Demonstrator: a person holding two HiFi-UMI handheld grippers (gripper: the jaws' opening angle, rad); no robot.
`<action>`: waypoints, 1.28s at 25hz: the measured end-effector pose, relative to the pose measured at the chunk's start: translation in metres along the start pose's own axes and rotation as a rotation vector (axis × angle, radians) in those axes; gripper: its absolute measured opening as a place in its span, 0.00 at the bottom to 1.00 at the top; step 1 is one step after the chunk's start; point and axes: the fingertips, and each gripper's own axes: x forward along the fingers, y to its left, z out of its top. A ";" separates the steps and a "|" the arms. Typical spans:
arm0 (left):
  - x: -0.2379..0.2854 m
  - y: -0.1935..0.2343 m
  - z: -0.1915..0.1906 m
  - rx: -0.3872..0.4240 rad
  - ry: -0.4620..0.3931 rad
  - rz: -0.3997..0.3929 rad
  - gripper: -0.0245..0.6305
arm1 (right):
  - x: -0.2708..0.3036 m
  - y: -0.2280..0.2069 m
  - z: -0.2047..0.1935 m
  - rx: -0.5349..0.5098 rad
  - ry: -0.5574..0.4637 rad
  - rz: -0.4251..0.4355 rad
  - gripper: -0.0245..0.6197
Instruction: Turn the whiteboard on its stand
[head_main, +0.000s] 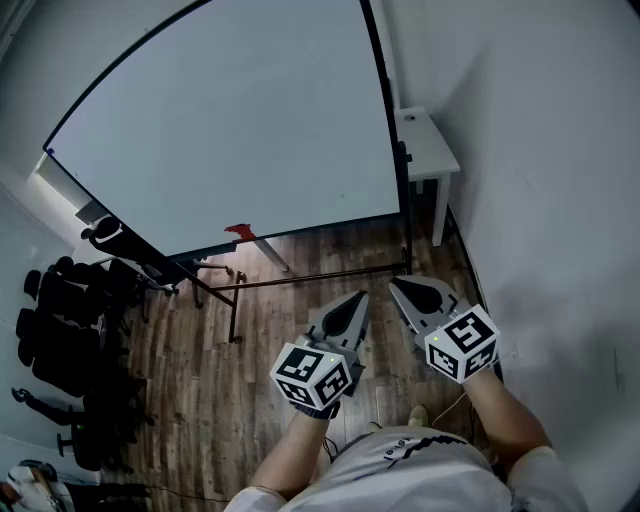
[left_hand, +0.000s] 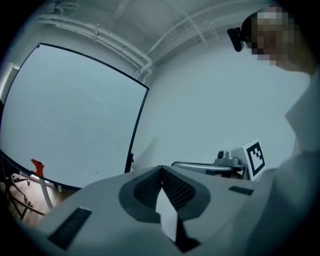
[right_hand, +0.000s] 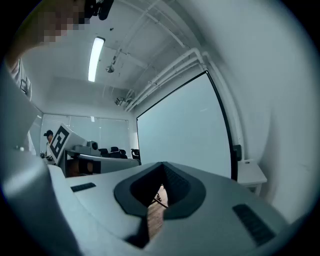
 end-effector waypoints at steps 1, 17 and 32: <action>0.003 -0.001 -0.001 0.000 -0.001 0.001 0.05 | 0.000 -0.003 0.000 -0.001 -0.002 0.003 0.06; 0.036 -0.027 -0.036 -0.039 0.046 0.020 0.05 | -0.038 -0.056 0.007 0.057 -0.079 0.028 0.06; 0.084 0.076 -0.032 -0.028 0.043 -0.068 0.05 | 0.059 -0.090 -0.005 0.023 -0.021 -0.056 0.06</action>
